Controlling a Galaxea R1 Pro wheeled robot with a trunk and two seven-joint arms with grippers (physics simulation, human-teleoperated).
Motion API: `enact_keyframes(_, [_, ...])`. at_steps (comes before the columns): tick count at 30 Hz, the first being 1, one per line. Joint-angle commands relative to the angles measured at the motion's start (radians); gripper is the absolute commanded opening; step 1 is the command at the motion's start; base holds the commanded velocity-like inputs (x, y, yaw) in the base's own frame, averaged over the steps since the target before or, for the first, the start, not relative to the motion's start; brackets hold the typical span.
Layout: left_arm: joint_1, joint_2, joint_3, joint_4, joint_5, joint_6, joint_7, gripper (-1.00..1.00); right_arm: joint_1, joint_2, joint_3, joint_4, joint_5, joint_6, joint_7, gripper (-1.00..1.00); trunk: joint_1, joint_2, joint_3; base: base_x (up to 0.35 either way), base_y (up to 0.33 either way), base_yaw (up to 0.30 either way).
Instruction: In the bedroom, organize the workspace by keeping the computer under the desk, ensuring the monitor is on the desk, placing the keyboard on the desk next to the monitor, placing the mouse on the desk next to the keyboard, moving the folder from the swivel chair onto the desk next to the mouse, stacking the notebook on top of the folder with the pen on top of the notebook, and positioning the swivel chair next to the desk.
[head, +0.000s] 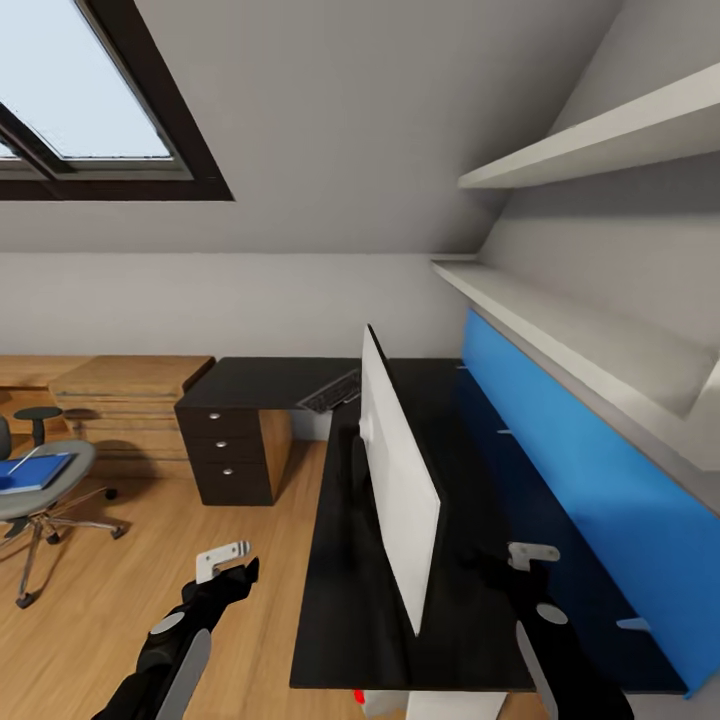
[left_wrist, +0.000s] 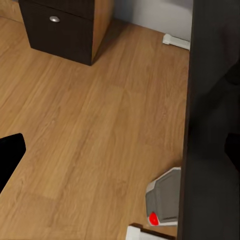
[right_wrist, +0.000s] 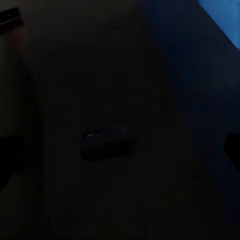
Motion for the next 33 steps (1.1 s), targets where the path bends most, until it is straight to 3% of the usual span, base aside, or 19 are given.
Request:
enact_keyframes(1, [-0.001,0.001,-0.003,-0.001,0.011,0.003,0.010,1.00,-0.001,0.001,-0.002,0.011,0.029,-0.005,0.000,1.00,0.001,-0.002,-0.002,0.277,0.000,0.000])
enact_keyframes(3, [-0.001,0.002,-0.002,-0.001,0.011,0.002,0.009,1.00,-0.001,0.000,-0.002,0.025,0.059,-0.021,0.000,1.00,0.001,-0.002,-0.002,0.259,0.000,0.000])
enact_keyframes(10, [-0.001,0.002,-0.003,-0.001,0.010,0.002,0.009,1.00,-0.001,-0.029,-0.003,0.029,0.065,-0.025,0.005,1.00,0.001,-0.002,-0.002,0.109,0.000,0.000])
enact_keyframes(19, [-0.001,0.002,-0.003,0.000,0.011,0.002,0.007,1.00,-0.001,-0.058,-0.010,0.031,0.062,-0.053,0.199,1.00,0.001,-0.002,-0.002,0.148,-0.107,0.000])
enact_keyframes(33, [-0.001,0.000,-0.005,-0.014,0.013,0.004,0.005,1.00,-0.002,-0.059,-0.009,0.096,0.062,-0.090,0.227,1.00,0.001,-0.002,-0.002,0.009,-0.008,0.000])
